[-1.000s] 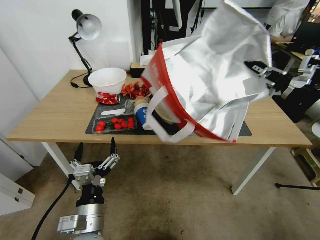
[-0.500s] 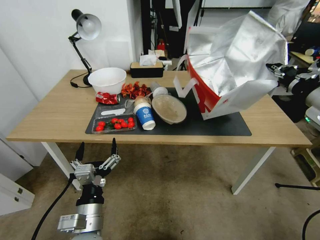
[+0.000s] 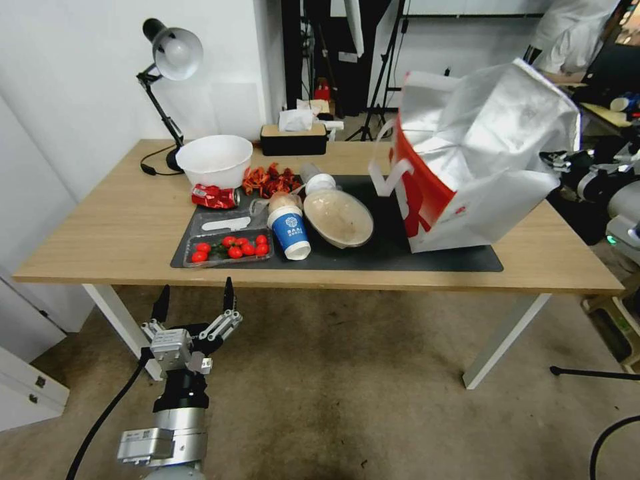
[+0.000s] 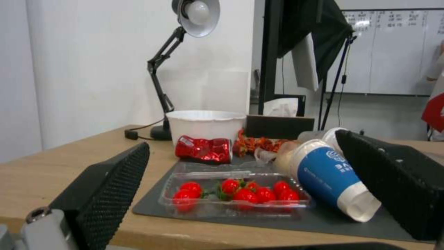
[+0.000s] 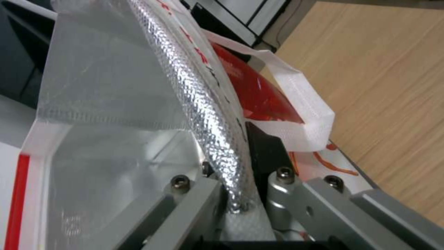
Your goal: Pick up the food delivery bag from the floor and place it on the table.
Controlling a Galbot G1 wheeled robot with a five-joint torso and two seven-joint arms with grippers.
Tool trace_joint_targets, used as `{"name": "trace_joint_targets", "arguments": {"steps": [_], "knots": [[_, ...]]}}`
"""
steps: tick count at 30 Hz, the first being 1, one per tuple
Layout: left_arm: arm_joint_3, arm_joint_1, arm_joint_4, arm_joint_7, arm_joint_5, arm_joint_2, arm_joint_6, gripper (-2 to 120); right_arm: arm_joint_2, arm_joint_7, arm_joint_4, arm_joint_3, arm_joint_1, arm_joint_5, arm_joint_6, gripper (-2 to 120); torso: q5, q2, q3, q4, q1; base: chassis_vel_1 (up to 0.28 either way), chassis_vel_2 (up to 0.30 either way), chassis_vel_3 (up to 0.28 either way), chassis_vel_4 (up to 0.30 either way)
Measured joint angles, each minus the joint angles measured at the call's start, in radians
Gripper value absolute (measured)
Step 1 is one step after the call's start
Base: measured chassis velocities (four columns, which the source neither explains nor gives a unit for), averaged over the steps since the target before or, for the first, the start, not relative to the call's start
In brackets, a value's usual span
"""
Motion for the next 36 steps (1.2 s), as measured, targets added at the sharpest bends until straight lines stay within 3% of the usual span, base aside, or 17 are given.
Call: {"name": "trace_joint_targets", "arguments": {"steps": [9, 13, 14, 17, 19, 23, 25, 29, 32, 36], "knots": [[-0.001, -0.001, 0.008, 0.0, 0.006, -0.004, -0.002, 100, 0.008, -0.008, -0.026, -0.013, 0.012, -0.012, -0.021, 0, 0.0, 0.0, 0.0, 0.0001, 0.0, 0.0, 0.0, 0.0, 0.0], [0.001, -0.001, 0.01, -0.004, 0.012, -0.006, -0.003, 100, 0.002, -0.059, -0.031, -0.015, 0.001, -0.061, 0.002, 9, 0.0, 0.0, 0.0, 0.0001, 0.0, 0.0, 0.0, 0.0, 0.0], [0.002, -0.001, 0.008, -0.005, 0.012, -0.005, -0.003, 100, -0.002, -0.084, -0.034, -0.018, -0.002, -0.08, 0.011, 17, 0.0, 0.0, 0.0, 0.0, 0.0, 0.0, 0.0, 0.0, 0.0], [0.003, -0.001, 0.003, -0.004, 0.012, -0.003, 0.001, 100, -0.007, -0.098, -0.037, -0.02, -0.002, -0.085, 0.01, 22, 0.0, 0.0, 0.0, 0.0001, 0.0, 0.0, 0.0, 0.0, 0.0], [0.004, 0.0, 0.0, -0.002, 0.014, -0.005, 0.002, 100, -0.012, -0.111, -0.043, -0.026, 0.001, -0.085, 0.004, 35, 0.0, 0.0, 0.0, 0.0001, 0.0, 0.0, 0.0, 0.0, 0.0], [0.007, 0.004, 0.0, -0.003, 0.021, -0.01, 0.0, 100, -0.015, -0.118, -0.052, -0.034, 0.005, -0.094, -0.002, 45, 0.0, 0.0, 0.0, 0.0001, 0.0, 0.0, 0.0, 0.0, 0.0], [0.008, 0.006, 0.0, -0.003, 0.026, -0.013, -0.003, 100, -0.023, -0.12, -0.061, -0.042, 0.011, -0.11, -0.006, 57, 0.0001, 0.0, 0.0, 0.0001, 0.0, 0.0, 0.0, 0.0, 0.0], [0.009, 0.007, -0.001, -0.003, 0.028, -0.014, -0.004, 100, -0.03, -0.121, -0.068, -0.048, 0.015, -0.131, -0.009, 67, 0.0, 0.0, 0.0, 0.0001, 0.0, 0.0, 0.0, 0.0, 0.0], [0.009, 0.007, -0.001, -0.003, 0.029, -0.014, -0.004, 100, -0.034, -0.121, -0.072, -0.051, 0.014, -0.157, -0.012, 84, 0.0, 0.0, 0.0, 0.0001, 0.0, 0.0, 0.0, 0.0, 0.0], [0.009, 0.007, -0.001, -0.003, 0.029, -0.014, -0.004, 100, -0.033, -0.127, -0.065, -0.049, 0.004, -0.187, -0.015, 96, 0.0, 0.0, 0.0, 0.0, 0.0, 0.0, 0.0, 0.0, 0.0]]}}
